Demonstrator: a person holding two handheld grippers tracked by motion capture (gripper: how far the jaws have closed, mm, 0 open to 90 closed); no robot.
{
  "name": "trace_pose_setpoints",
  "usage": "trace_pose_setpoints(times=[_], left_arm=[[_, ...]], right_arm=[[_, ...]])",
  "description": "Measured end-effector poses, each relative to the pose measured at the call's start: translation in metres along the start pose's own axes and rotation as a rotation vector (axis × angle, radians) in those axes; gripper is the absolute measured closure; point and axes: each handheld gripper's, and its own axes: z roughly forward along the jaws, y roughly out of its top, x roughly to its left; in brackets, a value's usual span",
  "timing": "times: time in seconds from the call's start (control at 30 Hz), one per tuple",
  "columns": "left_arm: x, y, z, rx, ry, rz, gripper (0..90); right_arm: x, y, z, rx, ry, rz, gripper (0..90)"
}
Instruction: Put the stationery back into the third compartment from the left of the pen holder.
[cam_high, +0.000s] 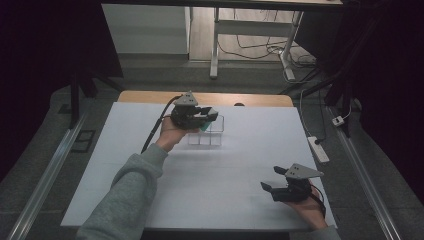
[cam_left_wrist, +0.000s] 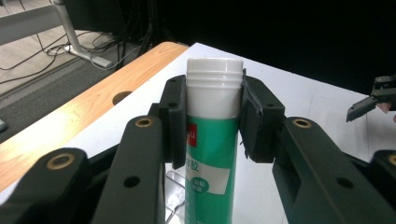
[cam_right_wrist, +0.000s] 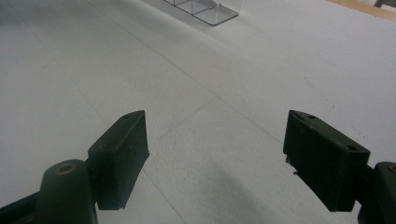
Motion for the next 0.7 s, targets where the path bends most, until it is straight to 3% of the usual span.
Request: trace_pose_setpoints(times=[0.7], left_arm=[[0.008,0.009,0.031,-0.001,0.020,-0.026,63.8]], right_arm=[[-0.001,0.000,0.001,0.009,-0.003,0.003,21.5]])
